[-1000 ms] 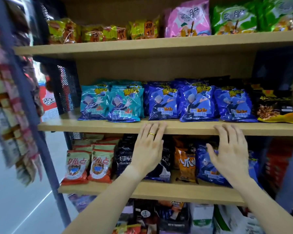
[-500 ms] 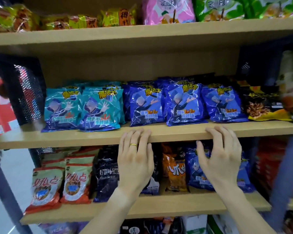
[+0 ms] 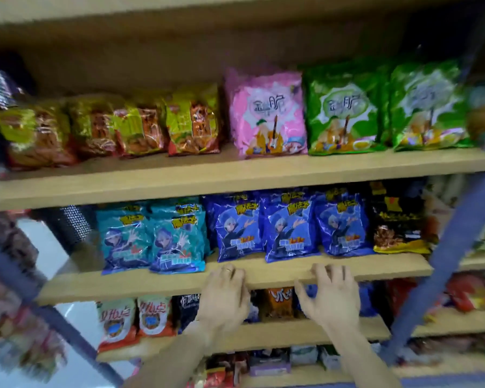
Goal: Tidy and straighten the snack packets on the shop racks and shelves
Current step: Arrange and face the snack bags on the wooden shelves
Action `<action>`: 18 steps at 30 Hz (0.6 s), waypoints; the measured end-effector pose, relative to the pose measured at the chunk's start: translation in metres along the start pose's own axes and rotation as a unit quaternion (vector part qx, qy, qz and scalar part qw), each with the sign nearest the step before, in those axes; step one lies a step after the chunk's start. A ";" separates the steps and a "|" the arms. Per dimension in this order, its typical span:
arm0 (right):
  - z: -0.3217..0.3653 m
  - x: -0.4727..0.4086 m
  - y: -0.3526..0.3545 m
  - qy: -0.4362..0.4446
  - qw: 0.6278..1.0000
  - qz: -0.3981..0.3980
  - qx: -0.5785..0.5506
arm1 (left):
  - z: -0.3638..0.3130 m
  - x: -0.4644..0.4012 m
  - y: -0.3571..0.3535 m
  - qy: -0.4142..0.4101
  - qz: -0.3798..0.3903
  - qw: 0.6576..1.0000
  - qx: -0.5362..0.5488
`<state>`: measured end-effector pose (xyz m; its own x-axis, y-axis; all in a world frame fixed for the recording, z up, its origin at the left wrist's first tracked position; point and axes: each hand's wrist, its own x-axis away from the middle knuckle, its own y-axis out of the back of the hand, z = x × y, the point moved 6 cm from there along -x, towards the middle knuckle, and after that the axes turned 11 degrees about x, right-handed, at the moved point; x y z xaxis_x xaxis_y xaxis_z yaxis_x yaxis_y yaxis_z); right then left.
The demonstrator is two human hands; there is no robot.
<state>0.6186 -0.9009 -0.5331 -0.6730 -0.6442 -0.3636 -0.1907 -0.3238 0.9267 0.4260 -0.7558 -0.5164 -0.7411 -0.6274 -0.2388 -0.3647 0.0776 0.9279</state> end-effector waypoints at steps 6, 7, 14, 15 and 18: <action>0.024 -0.028 0.132 0.017 0.980 0.191 -0.051 | -0.022 0.003 0.114 0.164 0.228 0.951 0.127; 0.029 -0.028 0.158 0.021 0.981 0.184 -0.061 | -0.025 0.010 0.139 0.180 0.218 0.951 0.126; 0.058 -0.005 0.289 0.081 0.961 0.263 0.004 | -0.049 0.061 0.262 0.188 0.271 0.940 0.092; 0.064 -0.003 0.300 0.093 0.958 0.273 0.002 | -0.051 0.064 0.271 0.189 0.275 0.938 0.089; 0.075 -0.008 0.331 0.105 0.957 0.268 -0.021 | -0.055 0.058 0.304 0.162 0.221 0.960 0.058</action>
<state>0.5072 -0.9506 -0.2160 -0.5071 -0.8491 0.1483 0.1739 0.0677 0.9824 0.3030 -0.8112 -0.2322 -0.6314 -0.7194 0.2896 -0.1296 0.4661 0.8752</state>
